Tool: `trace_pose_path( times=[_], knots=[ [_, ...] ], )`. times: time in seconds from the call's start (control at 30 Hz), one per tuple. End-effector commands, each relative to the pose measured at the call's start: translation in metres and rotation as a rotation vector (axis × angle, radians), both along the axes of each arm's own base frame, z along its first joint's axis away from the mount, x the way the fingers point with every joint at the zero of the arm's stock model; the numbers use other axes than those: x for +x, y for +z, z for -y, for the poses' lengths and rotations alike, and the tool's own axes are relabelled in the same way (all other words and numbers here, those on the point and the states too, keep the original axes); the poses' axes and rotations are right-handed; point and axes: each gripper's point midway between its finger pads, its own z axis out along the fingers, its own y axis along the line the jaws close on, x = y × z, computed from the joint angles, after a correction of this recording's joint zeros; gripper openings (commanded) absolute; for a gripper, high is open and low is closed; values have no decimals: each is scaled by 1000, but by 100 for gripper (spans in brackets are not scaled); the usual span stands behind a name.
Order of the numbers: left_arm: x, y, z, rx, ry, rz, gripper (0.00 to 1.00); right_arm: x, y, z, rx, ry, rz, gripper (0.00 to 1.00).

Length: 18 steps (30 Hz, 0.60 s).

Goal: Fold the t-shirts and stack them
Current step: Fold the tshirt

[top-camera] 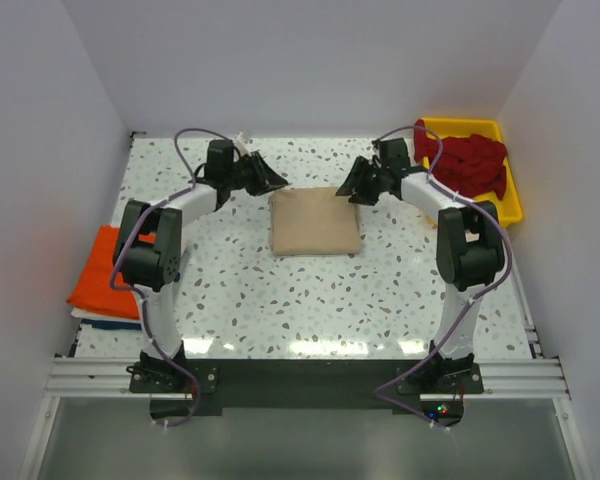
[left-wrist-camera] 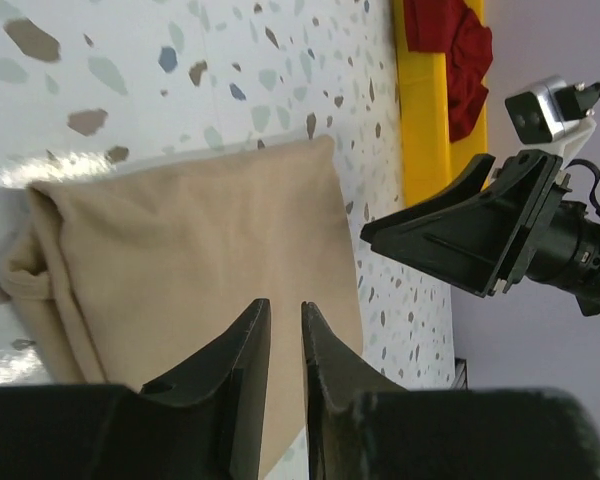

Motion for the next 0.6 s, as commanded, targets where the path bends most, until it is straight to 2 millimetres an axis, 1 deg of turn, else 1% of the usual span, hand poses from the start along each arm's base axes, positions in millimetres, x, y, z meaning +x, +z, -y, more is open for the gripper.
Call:
trace_pose_path(
  times=[0.0,0.07,0.1,0.17,0.2,0.23,0.27,0.3,0.33,0.37,0.43,0.47,0.5,0.57],
  knots=[
    [-12,-10,21,2,-44,-4,23,-4,9,-16,20,32,55,50],
    [-15,-32,24,15,-40,-51,22,-9,-6,-15,20,30,11,47],
    [-16,-39,25,17,-37,-63,22,-11,-19,-11,11,22,-24,46],
    [-19,-58,24,32,-30,-97,22,-13,-31,-7,5,17,-48,45],
    [-21,-64,23,34,-29,-111,21,-12,-39,-1,2,7,-63,45],
    [-22,-71,23,39,-30,-123,21,-12,-43,1,-1,0,-74,45],
    [-24,-81,23,45,-36,-144,20,-11,-47,3,-4,-3,-80,45],
    [-25,-86,22,50,-34,-155,20,-11,-51,5,-5,-4,-95,45],
    [-27,-92,21,57,-31,-167,20,-12,-60,6,-9,-2,-117,45],
    [-28,-97,20,66,-26,-177,20,-9,-60,6,-14,3,-114,44],
    [-29,-101,17,77,-21,-189,20,-12,-70,8,-30,5,-147,44],
    [-28,-100,16,77,-19,-183,20,-11,-71,9,-33,3,-149,44],
    [-27,-97,15,74,-19,-175,20,-11,-73,11,-34,-2,-152,44],
    [-23,-84,11,68,-21,-149,22,-10,-73,13,-36,-7,-155,44]
  ],
)
